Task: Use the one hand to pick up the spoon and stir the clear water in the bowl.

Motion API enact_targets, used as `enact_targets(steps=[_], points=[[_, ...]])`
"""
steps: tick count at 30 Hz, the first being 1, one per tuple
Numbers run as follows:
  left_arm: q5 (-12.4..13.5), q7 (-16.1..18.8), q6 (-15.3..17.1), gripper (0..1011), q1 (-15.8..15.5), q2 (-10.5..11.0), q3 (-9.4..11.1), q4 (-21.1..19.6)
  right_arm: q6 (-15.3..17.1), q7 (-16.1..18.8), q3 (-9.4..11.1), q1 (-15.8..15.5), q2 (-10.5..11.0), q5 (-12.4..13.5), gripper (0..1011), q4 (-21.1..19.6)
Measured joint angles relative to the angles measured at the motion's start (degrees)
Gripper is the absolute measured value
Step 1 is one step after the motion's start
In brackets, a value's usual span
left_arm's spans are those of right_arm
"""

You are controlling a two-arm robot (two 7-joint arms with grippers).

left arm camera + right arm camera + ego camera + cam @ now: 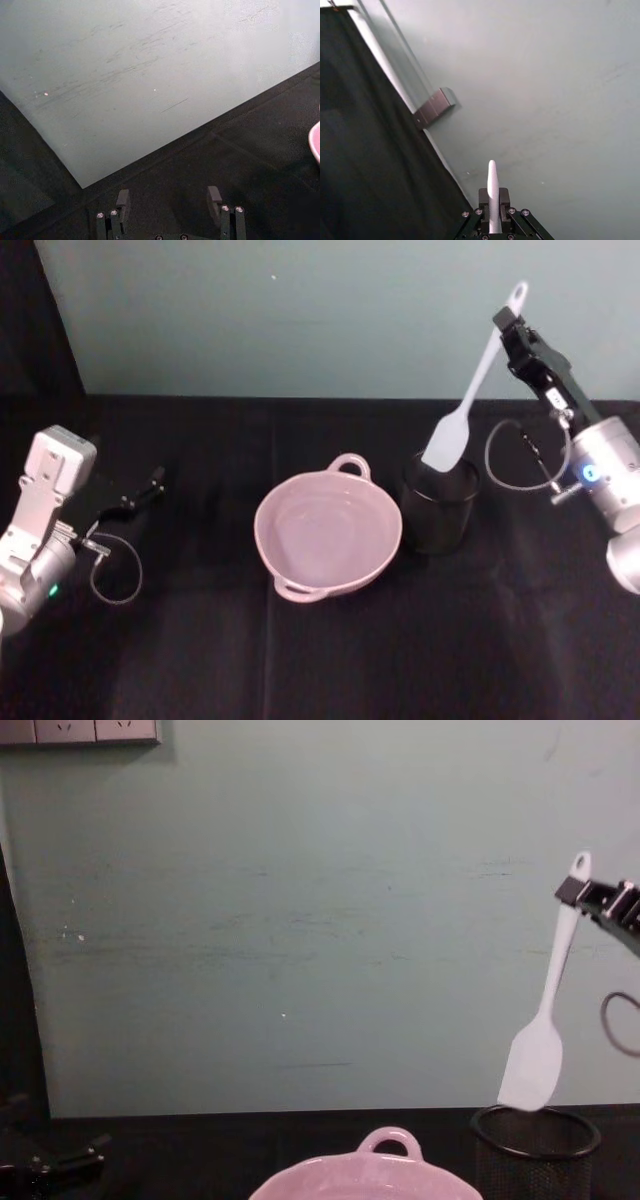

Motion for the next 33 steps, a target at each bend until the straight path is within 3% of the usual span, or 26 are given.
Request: enact_targets(steps=[9,33], points=[[0.0,0.0,0.0,1011,0.0,0.0,0.0,0.0,-1.1,0.9,-1.6,3.1,-1.4,0.2,125,7.7],[0.0,0.0,0.0,1011,0.0,0.0,0.0,0.0,-2.3,3.3,-2.6,2.8,-1.8,-0.9,125,13.3]])
